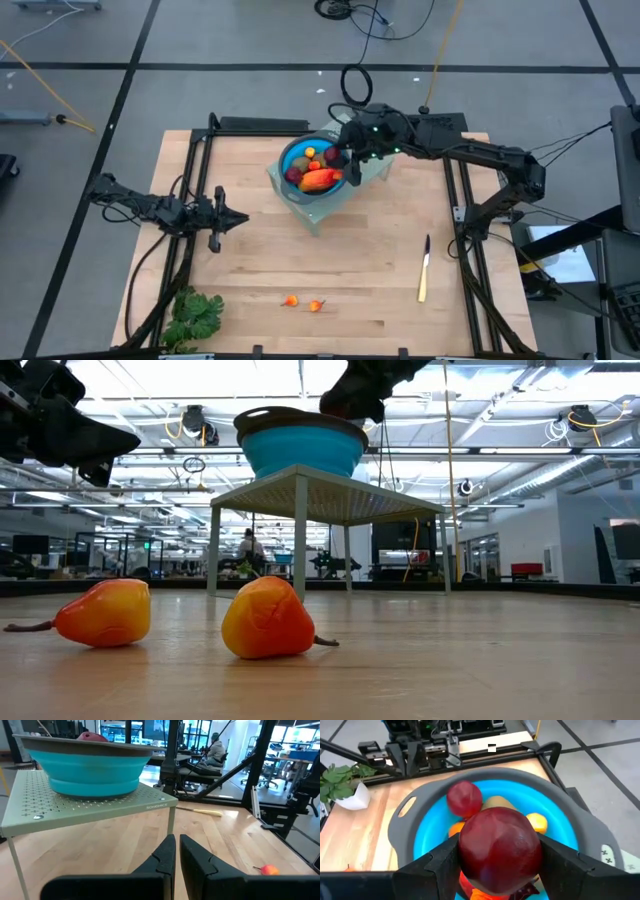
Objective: Pick & Place Fruit
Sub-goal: Put the red pomegranate into the blue strainer bowl on the shelf, then put the red yellow peach into the blue strainer bowl on the shelf
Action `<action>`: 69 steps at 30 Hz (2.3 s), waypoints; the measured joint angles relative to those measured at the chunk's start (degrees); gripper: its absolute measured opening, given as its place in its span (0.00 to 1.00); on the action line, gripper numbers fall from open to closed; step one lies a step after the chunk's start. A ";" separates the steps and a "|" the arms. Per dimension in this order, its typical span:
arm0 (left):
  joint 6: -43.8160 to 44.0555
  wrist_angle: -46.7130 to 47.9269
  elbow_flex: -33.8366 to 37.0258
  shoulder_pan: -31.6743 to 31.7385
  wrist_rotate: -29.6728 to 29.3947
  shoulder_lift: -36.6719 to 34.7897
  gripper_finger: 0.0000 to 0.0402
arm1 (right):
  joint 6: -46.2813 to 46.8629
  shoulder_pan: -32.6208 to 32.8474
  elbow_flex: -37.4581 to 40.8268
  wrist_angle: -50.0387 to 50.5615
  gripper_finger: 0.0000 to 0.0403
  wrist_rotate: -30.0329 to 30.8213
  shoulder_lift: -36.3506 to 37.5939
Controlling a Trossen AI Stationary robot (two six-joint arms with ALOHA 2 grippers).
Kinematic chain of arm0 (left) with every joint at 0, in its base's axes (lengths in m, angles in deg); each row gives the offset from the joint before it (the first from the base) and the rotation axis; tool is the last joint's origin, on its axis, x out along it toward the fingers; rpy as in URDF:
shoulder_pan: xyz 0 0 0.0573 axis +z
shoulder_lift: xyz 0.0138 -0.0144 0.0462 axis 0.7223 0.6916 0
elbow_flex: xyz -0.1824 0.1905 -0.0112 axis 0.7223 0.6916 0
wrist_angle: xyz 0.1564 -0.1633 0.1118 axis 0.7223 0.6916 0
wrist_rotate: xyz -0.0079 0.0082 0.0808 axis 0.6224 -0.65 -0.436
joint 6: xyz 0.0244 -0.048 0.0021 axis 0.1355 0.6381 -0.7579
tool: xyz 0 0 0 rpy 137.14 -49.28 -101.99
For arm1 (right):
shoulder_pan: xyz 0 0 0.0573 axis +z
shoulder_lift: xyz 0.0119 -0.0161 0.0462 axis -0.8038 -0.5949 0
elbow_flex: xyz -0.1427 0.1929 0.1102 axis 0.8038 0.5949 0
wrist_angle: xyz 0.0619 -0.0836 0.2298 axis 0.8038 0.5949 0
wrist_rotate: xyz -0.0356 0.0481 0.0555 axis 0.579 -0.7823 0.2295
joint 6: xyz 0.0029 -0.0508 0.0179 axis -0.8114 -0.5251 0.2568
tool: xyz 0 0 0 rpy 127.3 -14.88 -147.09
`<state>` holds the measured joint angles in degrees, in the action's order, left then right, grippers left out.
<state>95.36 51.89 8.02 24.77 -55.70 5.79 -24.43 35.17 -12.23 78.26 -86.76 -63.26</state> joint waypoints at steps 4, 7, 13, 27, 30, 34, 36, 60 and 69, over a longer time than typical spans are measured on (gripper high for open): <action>0.00 0.00 0.00 0.00 -0.05 0.00 0.06 | -0.51 -0.11 -0.07 0.08 0.53 0.01 -1.67; 0.05 -0.02 0.00 0.01 -0.07 0.00 0.06 | -1.61 -0.09 0.02 0.72 0.53 0.04 -3.18; 0.15 -0.02 0.00 0.01 -0.07 0.02 0.06 | -1.94 -0.54 0.02 0.92 0.53 0.08 -4.31; -1.52 -0.04 0.00 0.02 -1.09 0.01 0.06 | -1.03 -0.98 0.06 2.38 0.53 0.02 -5.31; -1.55 -0.04 0.00 0.01 -1.09 0.01 0.06 | -1.24 -1.00 0.04 1.70 0.53 -0.03 -5.70; -1.49 -0.04 0.00 0.01 -1.09 0.00 0.06 | -0.90 -1.00 0.15 1.53 0.53 -0.19 -6.70; -1.47 -0.04 0.00 0.00 -1.09 0.02 0.06 | -0.72 -0.97 0.11 1.25 0.53 -0.19 -6.56; -1.36 -0.04 0.00 0.00 -1.09 0.00 0.06 | 0.22 -0.98 0.02 0.39 0.69 -0.13 -6.36; -1.58 -0.05 0.00 0.00 -1.09 0.01 0.06 | 0.29 -0.45 0.04 -2.41 0.68 2.42 -0.99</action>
<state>93.79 51.84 8.02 24.77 -56.79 5.80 -24.14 34.71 -12.19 75.85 -84.34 -64.25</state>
